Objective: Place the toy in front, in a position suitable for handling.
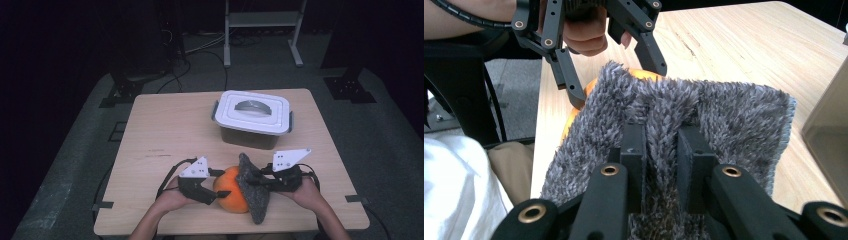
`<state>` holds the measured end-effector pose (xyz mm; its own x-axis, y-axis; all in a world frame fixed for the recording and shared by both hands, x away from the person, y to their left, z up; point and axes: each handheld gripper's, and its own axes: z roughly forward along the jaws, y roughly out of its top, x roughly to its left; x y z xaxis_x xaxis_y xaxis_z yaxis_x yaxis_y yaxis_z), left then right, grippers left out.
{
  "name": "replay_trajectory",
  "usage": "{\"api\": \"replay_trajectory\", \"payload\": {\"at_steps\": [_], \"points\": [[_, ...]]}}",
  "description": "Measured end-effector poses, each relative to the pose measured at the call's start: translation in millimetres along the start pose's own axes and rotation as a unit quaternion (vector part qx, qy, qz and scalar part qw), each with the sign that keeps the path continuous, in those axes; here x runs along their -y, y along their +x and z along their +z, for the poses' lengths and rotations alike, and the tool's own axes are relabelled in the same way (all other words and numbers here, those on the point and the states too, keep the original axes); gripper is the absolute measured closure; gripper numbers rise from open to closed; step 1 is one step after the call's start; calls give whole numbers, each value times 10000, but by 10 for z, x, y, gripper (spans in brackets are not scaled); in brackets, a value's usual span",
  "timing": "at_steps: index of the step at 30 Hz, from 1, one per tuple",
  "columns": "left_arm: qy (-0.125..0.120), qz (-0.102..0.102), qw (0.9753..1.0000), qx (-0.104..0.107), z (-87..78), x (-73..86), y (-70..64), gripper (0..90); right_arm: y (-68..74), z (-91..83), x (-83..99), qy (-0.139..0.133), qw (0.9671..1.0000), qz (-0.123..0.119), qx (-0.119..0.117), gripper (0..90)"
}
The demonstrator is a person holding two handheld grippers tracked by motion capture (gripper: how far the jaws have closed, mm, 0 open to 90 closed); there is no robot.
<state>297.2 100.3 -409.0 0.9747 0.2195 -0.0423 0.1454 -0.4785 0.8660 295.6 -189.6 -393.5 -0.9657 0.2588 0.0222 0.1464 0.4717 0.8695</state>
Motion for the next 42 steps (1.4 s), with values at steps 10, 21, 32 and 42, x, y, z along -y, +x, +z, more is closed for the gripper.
{"api": "replay_trajectory", "payload": {"at_steps": [10,21,32,42], "points": [[78,44,9999,-68,3,35,3,342,94,96,-57,41,9997,-142,-169,755],[83,-382,9992,-15,6,45,73,174,19,95,53,92,9999,94,-66,753],[188,-70,9998,71,-57,126,85,354,-12,88,100,201,9997,130,-111,751],[356,-155,9992,59,7,95,75,149,186,245,-9,248,9993,-190,-213,746]]}}
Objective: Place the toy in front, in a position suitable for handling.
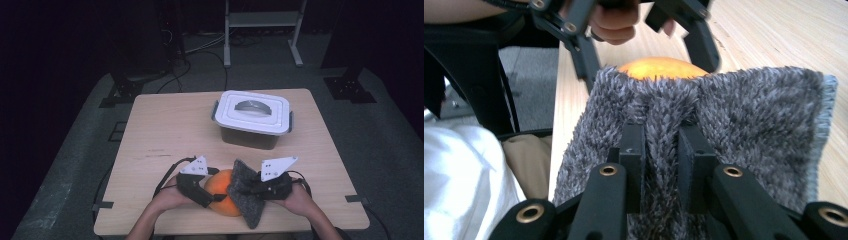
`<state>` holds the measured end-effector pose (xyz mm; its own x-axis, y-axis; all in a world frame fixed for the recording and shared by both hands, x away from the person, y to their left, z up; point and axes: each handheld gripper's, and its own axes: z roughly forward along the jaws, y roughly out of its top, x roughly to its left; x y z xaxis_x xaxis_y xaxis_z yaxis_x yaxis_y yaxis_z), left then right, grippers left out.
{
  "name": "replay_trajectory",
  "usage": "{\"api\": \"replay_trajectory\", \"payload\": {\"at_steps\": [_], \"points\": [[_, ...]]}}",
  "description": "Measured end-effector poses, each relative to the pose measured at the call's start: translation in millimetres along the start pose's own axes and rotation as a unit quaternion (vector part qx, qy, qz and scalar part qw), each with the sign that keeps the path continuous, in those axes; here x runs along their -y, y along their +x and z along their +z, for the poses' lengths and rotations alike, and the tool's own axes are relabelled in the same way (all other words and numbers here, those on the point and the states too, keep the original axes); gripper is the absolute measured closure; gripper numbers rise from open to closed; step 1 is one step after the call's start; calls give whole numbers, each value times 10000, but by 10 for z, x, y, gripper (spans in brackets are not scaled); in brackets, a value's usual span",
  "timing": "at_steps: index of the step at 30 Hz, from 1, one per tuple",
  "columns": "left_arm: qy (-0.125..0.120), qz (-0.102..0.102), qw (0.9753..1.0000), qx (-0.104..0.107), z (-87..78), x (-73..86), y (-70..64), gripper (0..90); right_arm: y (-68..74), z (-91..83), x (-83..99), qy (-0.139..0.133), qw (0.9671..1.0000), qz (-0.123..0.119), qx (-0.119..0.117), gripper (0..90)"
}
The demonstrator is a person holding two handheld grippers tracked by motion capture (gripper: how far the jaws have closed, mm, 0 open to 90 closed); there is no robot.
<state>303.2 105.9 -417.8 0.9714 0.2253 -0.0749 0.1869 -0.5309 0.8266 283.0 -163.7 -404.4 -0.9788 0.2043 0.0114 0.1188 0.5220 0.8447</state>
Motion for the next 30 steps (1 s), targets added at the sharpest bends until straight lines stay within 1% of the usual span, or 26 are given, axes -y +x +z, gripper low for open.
{"api": "replay_trajectory", "payload": {"at_steps": [1,3,5,7,9,10,12,13,14,15,17,19,21,22,23,24,25,27,30], "points": [[2,72,10000,-25,-13,7,-7,206,4,9,-5,29,10000,-38,27,746],[46,202,9998,-78,-36,10,-20,297,-29,-7,17,-15,10000,59,-16,747],[120,303,9994,-96,-48,13,-25,331,-83,-30,65,-80,9998,184,-91,748],[170,275,9994,-85,-59,35,3,335,-126,-42,110,-86,9995,272,-107,748],[190,178,9997,-13,-87,85,55,338,-159,-54,152,-21,9995,315,-53,748],[206,99,9997,58,-111,117,82,337,-167,-60,167,-2,9994,356,-43,748],[208,59,9997,142,-145,146,100,334,-181,-72,202,66,9992,393,0,748],[191,78,9996,177,-154,149,102,327,-181,-73,207,60,9992,406,-3,748],[212,93,9996,176,-156,139,99,309,-175,-71,205,33,9991,415,-17,748],[209,105,9996,130,-147,120,99,280,-158,-63,190,59,9993,379,-13,749],[127,89,9999,48,-133,98,103,177,-114,-34,154,103,9996,268,34,749],[134,-8,9999,66,-106,86,105,135,-78,-13,122,101,9998,190,36,748],[110,-24,9999,76,-92,99,99,153,-60,-3,104,117,9998,121,49,748],[101,-22,9999,106,-95,104,98,198,-65,-5,112,129,9998,133,60,748],[120,66,9999,68,-105,107,94,236,-72,-8,120,122,9998,177,38,748],[146,72,9998,67,-117,106,94,276,-93,-17,137,98,9997,218,12,748],[168,86,9998,75,-125,108,98,295,-109,-23,149,101,9996,254,-3,748],[169,75,9998,70,-131,122,99,308,-144,-37,171,100,9995,298,-21,748],[202,31,9998,82,-153,150,128,315,-198,-55,228,255,9989,391,42,749]]}}
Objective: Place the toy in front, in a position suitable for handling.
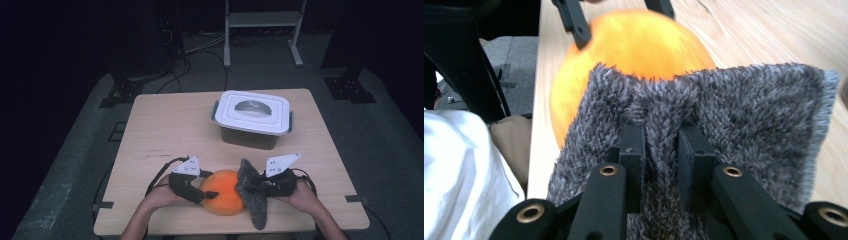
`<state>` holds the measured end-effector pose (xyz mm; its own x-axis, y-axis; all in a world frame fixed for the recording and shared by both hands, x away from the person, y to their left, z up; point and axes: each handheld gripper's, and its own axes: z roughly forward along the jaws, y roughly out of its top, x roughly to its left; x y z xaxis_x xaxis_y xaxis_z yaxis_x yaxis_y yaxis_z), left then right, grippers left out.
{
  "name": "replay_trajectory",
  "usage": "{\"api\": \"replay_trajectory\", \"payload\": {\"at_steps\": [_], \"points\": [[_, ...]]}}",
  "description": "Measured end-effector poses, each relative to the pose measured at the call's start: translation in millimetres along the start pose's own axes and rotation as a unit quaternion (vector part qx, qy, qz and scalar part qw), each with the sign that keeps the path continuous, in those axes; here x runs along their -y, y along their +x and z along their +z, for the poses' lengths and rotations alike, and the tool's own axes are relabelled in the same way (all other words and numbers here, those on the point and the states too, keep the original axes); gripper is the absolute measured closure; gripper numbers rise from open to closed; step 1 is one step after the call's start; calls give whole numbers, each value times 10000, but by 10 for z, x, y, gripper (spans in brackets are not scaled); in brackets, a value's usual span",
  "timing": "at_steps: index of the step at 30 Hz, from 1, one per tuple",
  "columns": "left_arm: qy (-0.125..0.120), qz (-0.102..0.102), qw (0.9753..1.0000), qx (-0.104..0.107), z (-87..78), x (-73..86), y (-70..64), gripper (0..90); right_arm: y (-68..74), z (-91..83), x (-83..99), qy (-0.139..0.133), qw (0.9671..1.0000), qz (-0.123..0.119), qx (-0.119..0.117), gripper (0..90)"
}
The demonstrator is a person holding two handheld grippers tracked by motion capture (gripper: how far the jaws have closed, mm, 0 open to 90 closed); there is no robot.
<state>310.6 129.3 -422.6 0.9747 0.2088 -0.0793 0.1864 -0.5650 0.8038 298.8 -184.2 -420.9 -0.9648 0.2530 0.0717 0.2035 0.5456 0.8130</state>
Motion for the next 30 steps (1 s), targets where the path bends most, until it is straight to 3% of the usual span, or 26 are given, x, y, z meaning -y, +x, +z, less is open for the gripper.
{"api": "replay_trajectory", "payload": {"at_steps": [2,7,9,12,14,18,23,28,30], "points": [[-22,-12,10000,-6,-4,11,4,315,-17,-14,20,22,10000,48,33,749],[5,93,10000,-24,-2,3,-6,316,57,-34,-94,-223,9997,-98,71,749],[29,108,9999,-41,-9,7,-4,316,85,15,-113,-153,9997,-182,57,749],[-1,66,10000,-55,-6,17,5,315,57,19,-83,-103,9999,-117,34,749],[-9,25,10000,-79,-5,25,18,313,19,9,-34,90,9998,-100,140,749],[-7,-4,10000,-75,-16,48,38,307,-51,-29,34,207,9994,22,259,749],[-34,-5,10000,-58,-10,62,43,302,1,-77,-70,-146,9996,-58,240,749],[-51,-41,10000,-62,-8,68,48,302,-23,20,-10,132,9998,-22,134,748],[-38,-50,10000,-56,-16,77,59,301,-54,7,20,294,9993,-13,226,748]]}}
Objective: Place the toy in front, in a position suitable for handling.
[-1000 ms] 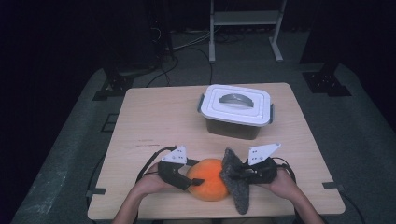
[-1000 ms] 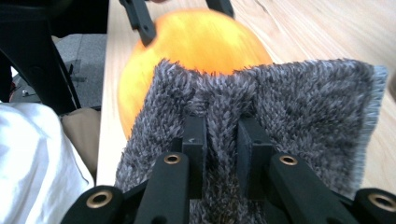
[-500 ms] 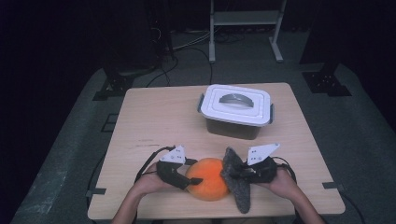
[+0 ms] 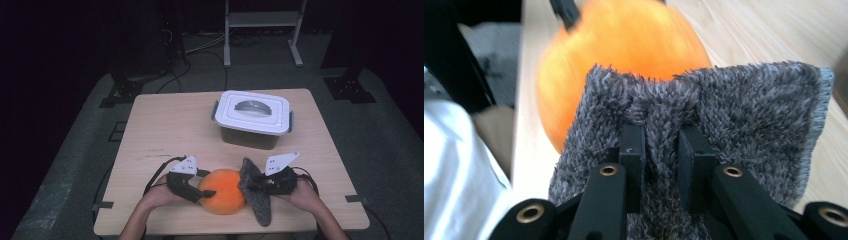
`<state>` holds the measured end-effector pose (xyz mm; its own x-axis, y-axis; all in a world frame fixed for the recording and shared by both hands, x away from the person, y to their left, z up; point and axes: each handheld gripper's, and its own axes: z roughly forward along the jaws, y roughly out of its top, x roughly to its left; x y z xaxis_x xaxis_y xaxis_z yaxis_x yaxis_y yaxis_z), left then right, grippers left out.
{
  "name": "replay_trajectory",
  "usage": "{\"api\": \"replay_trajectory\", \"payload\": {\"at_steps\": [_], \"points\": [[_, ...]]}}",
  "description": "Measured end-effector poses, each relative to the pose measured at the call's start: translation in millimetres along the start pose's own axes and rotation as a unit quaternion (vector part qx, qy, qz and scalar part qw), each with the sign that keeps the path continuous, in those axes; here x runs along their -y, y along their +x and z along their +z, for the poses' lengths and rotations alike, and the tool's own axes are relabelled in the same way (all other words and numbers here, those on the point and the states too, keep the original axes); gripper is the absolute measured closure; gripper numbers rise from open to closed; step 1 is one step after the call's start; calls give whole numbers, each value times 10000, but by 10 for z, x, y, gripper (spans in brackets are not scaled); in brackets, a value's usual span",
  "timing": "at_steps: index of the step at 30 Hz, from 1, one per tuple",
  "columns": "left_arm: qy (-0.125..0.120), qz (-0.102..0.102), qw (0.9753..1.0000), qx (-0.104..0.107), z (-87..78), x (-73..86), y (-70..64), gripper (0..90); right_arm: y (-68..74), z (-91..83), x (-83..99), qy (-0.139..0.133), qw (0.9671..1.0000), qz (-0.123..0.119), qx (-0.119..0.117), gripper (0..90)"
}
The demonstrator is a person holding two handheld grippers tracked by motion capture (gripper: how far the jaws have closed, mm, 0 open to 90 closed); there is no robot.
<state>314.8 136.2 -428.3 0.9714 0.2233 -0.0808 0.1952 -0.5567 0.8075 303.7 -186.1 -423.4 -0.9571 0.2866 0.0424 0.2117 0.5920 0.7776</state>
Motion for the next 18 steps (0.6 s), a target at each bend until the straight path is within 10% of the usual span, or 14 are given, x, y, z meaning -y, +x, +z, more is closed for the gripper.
{"api": "replay_trajectory", "payload": {"at_steps": [8,18], "points": [[-7,23,10000,7,13,-8,-13,297,46,-99,-108,-469,9989,-45,-29,746],[-53,-43,10000,32,6,18,5,293,-36,-42,36,164,9997,-31,169,747]]}}
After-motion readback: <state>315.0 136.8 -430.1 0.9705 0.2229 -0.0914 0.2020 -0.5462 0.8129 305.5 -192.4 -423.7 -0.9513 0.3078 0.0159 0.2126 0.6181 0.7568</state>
